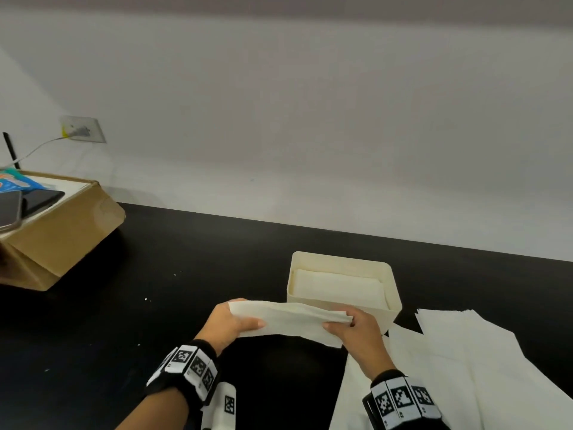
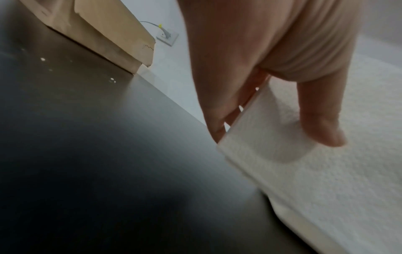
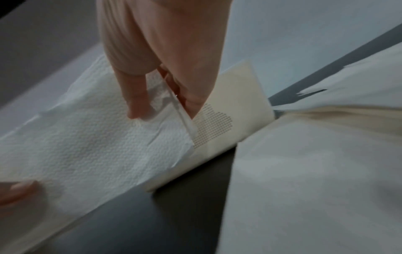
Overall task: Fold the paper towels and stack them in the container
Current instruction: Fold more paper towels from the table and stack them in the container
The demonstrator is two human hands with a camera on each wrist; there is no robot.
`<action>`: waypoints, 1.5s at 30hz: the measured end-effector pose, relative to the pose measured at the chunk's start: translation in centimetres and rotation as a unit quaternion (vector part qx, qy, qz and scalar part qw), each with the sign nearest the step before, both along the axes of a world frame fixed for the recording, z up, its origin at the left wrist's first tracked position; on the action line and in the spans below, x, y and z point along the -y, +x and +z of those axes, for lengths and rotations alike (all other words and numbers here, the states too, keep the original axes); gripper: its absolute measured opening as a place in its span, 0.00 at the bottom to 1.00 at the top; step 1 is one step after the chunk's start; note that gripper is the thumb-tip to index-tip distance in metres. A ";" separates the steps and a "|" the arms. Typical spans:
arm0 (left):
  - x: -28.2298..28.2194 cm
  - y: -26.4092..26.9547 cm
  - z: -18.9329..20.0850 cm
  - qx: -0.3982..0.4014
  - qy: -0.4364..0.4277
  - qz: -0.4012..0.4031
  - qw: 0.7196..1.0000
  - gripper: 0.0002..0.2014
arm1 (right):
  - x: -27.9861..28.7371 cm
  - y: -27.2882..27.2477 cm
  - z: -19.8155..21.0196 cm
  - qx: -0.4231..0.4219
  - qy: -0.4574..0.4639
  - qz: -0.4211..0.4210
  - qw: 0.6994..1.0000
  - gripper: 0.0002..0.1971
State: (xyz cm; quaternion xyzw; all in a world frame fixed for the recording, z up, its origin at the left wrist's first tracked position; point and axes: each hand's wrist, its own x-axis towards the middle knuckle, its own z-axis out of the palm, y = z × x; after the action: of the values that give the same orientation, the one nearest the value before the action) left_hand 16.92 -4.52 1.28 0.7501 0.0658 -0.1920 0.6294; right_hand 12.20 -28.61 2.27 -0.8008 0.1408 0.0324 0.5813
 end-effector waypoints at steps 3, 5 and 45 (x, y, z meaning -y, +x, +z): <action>1.0 -0.5 -0.3 -0.030 0.014 -0.029 0.999 0.14 | 0.9 -1.0 -1.3 -0.039 0.018 -0.008 0.999 0.11; 1.5 -0.7 -0.7 -0.046 0.022 -0.036 0.998 0.17 | 1.2 -1.4 -2.4 -0.054 0.021 -0.010 0.998 0.15; 13.6 7.5 2.9 0.147 0.354 -0.077 0.920 0.19 | 5.5 7.4 1.5 -0.036 -0.160 -0.144 0.976 0.22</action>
State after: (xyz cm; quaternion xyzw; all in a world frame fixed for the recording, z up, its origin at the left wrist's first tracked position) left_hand 24.38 -18.13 4.15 0.9466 -0.0222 -0.0915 0.3084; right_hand 19.61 -34.13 3.80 -0.8528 0.2787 -0.0462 0.4393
